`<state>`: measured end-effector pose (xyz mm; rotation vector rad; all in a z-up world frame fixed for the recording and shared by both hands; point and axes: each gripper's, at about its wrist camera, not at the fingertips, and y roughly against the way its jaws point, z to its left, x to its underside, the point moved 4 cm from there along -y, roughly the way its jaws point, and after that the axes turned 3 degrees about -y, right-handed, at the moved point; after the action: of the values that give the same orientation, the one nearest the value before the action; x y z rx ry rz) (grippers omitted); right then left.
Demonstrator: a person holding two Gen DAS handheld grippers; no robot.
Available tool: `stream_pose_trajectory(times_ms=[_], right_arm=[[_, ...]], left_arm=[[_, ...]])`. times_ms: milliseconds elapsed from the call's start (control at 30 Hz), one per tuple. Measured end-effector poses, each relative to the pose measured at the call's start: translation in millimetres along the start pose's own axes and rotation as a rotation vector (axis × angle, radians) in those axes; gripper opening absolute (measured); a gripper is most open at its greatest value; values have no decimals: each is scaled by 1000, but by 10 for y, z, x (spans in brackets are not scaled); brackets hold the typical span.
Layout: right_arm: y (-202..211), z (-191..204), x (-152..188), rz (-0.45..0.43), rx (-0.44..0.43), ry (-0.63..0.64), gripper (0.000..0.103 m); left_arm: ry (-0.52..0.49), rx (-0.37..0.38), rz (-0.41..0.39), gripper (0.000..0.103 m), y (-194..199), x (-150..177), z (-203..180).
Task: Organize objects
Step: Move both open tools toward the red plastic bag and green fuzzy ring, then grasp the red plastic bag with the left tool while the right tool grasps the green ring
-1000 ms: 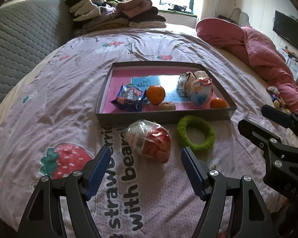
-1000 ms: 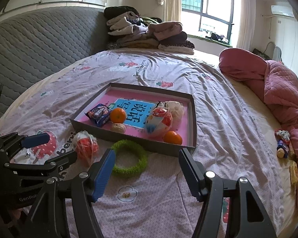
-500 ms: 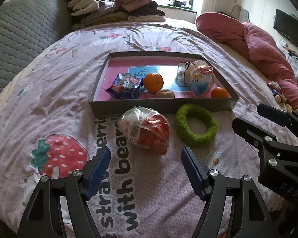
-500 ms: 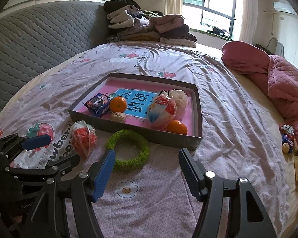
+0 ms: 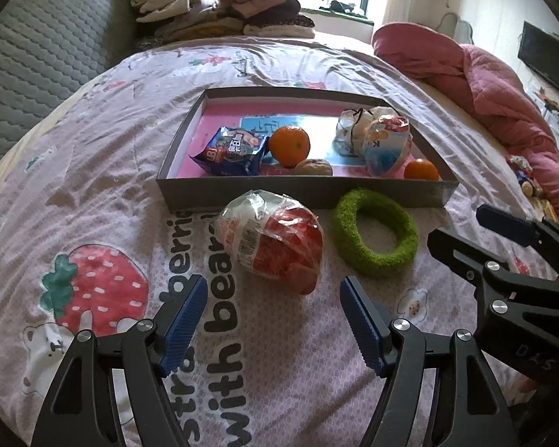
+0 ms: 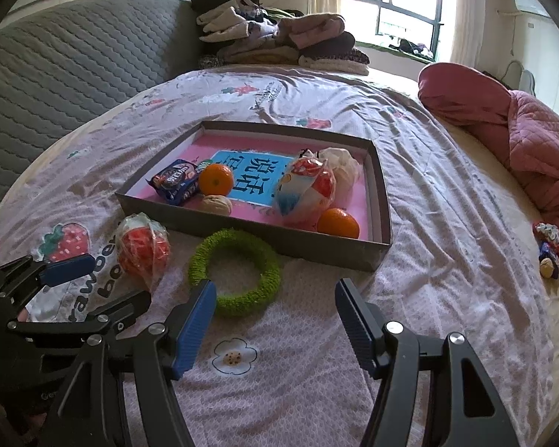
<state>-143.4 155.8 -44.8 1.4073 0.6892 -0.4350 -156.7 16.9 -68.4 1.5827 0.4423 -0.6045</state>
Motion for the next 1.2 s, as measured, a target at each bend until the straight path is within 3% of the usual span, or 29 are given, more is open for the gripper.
stream_pose_trajectory(times_ms=[533,1100,1200], right_arm=[[-253,-39,-10,43,1,-20,66],[-624,-84,-25,93,-1,-106,66],[-680,-100,-29,98,-3,-116,61]], left_arm=[[22,-38,0,75,-212,-74,104],[106,-96,-6,75,-312,-148,494],[110,-110,-7,75,-347,-176,529]])
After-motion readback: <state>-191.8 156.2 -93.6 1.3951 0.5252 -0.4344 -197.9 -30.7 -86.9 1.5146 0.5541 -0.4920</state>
